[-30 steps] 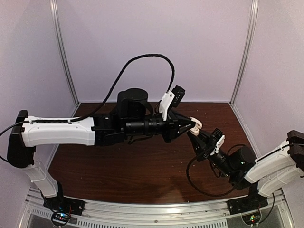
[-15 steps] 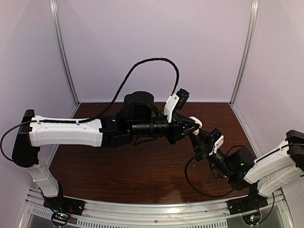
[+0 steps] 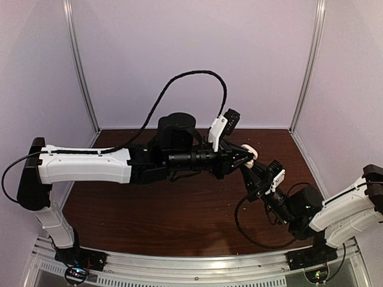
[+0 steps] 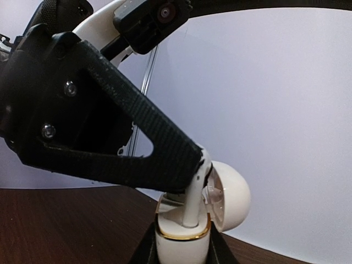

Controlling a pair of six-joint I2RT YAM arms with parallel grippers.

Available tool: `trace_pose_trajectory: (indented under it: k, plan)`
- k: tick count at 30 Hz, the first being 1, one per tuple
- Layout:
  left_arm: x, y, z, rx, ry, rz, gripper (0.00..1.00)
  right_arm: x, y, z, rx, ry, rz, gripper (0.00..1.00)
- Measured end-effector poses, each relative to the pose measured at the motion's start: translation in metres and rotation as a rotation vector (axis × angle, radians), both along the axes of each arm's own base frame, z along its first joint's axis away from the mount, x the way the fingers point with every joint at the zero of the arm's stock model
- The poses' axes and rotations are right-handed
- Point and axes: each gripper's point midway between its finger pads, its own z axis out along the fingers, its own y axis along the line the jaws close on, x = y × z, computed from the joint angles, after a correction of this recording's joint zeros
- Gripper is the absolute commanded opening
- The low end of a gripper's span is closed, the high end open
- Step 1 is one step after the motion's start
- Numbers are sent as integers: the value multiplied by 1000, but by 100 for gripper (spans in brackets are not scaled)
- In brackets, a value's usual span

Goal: Insert the wireless bluetooth earbuds into the charging case
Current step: Insert the right earbud into the right side groove of the charging case.

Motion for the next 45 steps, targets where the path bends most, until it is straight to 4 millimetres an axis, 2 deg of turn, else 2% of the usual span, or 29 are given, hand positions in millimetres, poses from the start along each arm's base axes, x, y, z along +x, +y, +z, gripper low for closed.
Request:
trace_pose_trajectory:
  k: [10,15,25,33,45]
  plan:
    - [2,0,-2,8,3,16,9,-2,-1,4,11,-5,5,0]
    - [3,-1,-3,8,7,18,18,-1,-2,4,13,-2,-2,0]
    - [5,-3,-1,2,25,36,27,-1,-4,5,20,0,-11,0]
    - [4,-4,1,-1,32,44,30,-1,-6,8,31,1,-15,0]
    - [3,-4,-3,16,47,50,39,1,-9,3,30,18,-26,0]
